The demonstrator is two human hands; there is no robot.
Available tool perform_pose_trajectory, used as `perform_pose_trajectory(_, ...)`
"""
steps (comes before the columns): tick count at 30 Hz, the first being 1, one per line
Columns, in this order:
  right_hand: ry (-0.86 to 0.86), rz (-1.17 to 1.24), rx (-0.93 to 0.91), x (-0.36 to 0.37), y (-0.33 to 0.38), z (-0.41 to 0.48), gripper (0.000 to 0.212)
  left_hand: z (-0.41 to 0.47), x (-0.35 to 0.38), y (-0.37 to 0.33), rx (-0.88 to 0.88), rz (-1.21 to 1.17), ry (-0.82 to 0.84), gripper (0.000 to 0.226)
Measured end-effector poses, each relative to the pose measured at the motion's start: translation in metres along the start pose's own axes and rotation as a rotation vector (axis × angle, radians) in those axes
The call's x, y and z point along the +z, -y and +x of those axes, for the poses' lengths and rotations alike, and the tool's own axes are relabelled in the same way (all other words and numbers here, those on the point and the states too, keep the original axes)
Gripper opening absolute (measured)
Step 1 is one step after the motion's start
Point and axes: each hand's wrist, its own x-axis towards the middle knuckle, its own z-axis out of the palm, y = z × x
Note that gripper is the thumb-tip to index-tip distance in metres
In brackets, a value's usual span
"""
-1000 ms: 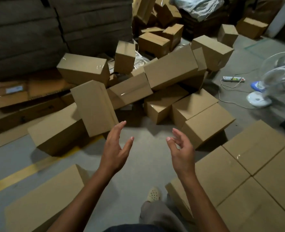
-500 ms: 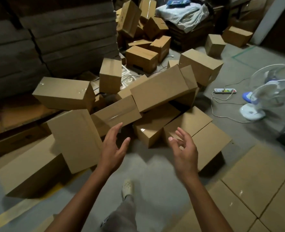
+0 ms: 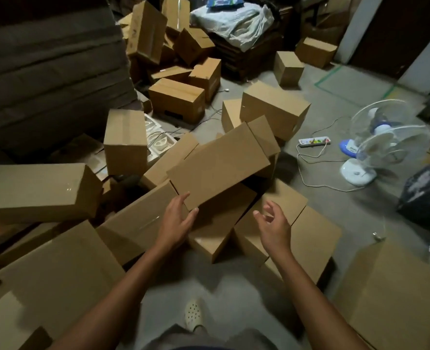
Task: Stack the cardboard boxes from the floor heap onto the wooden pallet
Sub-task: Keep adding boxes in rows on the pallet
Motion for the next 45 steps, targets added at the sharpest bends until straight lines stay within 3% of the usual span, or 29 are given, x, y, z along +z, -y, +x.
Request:
perform_pose_trajectory(7, -0.005, 0.074, 0.198, 0.032, 0.007, 0.101, 0.051, 0.123, 0.026, -0.018, 0.005, 0.082, 0.125, 0.055)
perform_pose_trajectory(20, -0.017, 0.117, 0.344, 0.031, -0.008, 0.366, 0.053, 0.397, 0.130, -0.106, 0.090, 0.255, 0.233, 0.053)
perform_pose_trajectory(28, 0.094, 0.144, 0.588, 0.042, -0.059, 0.483, 0.053, 0.524, 0.214, -0.123, -0.013, 0.296, 0.245, 0.058)
perform_pose_trajectory(32, 0.083, 0.337, 0.736, 0.053, -0.085, 0.507, 0.056, 0.567, 0.246, -0.083, -0.204, 0.089, 0.212, 0.092)
perform_pose_trajectory(35, 0.074, 0.526, 0.857, 0.061, -0.097, 0.518, 0.055, 0.574, 0.255, -0.074, -0.188, 0.052, 0.277, 0.087)
perform_pose_trajectory(39, 0.070, 0.638, 0.918, 0.067, -0.102, 0.519, 0.053, 0.566, 0.255, -0.068, -0.153, 0.050, 0.347, 0.061)
perform_pose_trajectory(45, 0.096, 0.594, 1.013, 0.060, -0.098, 0.516, 0.059, 0.554, 0.225, -0.083, -0.224, -0.062, 0.224, 0.055)
